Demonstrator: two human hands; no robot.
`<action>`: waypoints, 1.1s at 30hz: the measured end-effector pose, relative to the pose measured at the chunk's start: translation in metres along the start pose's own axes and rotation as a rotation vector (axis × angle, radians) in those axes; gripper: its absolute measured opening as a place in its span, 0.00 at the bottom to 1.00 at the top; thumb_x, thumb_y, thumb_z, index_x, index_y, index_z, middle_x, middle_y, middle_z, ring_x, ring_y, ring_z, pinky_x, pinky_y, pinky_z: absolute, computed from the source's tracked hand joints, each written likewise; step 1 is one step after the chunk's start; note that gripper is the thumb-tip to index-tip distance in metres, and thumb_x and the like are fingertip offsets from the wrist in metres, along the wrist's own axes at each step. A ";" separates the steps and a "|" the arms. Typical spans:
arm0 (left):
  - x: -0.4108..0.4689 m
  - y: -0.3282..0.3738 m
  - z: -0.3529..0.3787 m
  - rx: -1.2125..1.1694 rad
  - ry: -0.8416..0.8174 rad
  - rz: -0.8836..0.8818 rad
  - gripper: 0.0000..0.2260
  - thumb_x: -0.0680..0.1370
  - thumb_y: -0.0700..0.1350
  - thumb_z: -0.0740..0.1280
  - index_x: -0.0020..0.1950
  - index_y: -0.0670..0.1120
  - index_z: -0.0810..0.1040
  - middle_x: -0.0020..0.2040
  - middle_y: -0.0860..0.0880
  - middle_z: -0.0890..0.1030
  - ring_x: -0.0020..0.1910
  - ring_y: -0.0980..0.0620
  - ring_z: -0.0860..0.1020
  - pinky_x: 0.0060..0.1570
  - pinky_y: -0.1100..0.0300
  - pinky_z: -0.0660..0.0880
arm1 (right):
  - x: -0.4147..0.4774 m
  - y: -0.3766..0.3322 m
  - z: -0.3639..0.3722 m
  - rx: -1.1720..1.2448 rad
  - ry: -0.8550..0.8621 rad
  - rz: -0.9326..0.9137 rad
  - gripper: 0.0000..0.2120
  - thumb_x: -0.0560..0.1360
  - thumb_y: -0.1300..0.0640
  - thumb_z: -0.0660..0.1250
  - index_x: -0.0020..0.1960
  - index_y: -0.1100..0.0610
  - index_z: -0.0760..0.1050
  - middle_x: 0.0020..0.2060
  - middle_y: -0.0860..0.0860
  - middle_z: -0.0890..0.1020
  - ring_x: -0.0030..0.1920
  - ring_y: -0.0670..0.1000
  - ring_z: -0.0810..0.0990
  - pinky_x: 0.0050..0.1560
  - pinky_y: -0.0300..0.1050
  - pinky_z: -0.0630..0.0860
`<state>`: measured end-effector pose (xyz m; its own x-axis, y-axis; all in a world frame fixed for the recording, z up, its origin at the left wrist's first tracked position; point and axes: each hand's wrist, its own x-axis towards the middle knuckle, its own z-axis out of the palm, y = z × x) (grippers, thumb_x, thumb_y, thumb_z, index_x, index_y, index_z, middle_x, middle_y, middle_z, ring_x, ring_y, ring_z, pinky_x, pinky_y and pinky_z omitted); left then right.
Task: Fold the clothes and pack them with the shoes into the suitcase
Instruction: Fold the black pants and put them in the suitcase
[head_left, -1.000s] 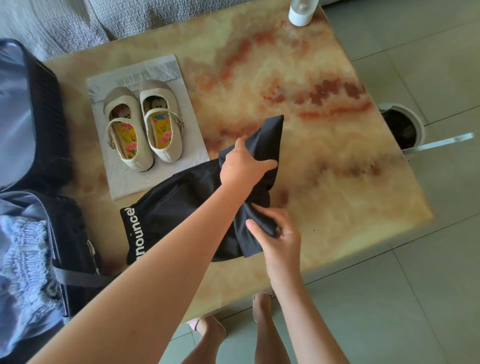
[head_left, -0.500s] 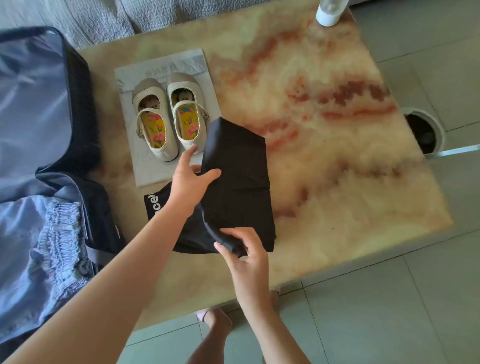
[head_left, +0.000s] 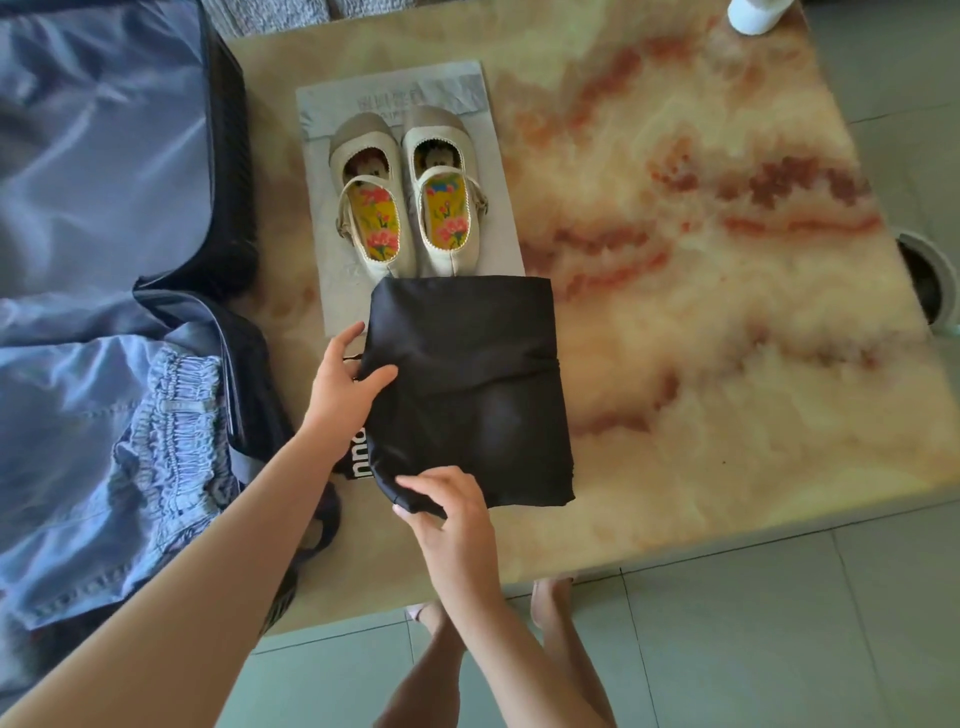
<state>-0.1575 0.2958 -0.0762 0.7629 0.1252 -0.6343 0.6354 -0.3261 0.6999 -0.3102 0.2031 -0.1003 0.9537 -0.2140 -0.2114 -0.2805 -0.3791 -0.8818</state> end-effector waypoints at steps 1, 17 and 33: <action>0.002 -0.002 -0.002 -0.009 -0.005 0.003 0.27 0.76 0.41 0.69 0.72 0.56 0.64 0.62 0.45 0.78 0.57 0.45 0.79 0.58 0.45 0.76 | 0.000 0.001 0.001 -0.009 -0.002 -0.004 0.11 0.69 0.57 0.73 0.52 0.51 0.82 0.46 0.41 0.78 0.49 0.41 0.73 0.49 0.32 0.72; 0.028 -0.010 -0.012 0.292 0.148 -0.064 0.32 0.74 0.54 0.70 0.74 0.49 0.61 0.70 0.45 0.67 0.68 0.44 0.68 0.66 0.47 0.68 | 0.013 0.011 -0.021 -0.134 0.132 -0.051 0.16 0.72 0.50 0.68 0.59 0.51 0.79 0.59 0.48 0.77 0.60 0.48 0.72 0.62 0.41 0.66; -0.009 -0.041 0.001 0.076 -0.102 -0.538 0.11 0.81 0.40 0.60 0.62 0.37 0.70 0.51 0.37 0.77 0.48 0.39 0.78 0.45 0.41 0.78 | 0.119 0.042 -0.134 0.047 0.229 0.325 0.06 0.71 0.62 0.72 0.46 0.54 0.78 0.40 0.44 0.80 0.43 0.46 0.77 0.47 0.38 0.70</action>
<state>-0.1900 0.3073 -0.0993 0.3151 0.2027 -0.9271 0.9192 -0.3084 0.2450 -0.2234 0.0412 -0.1064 0.7656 -0.5135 -0.3876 -0.5532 -0.2178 -0.8041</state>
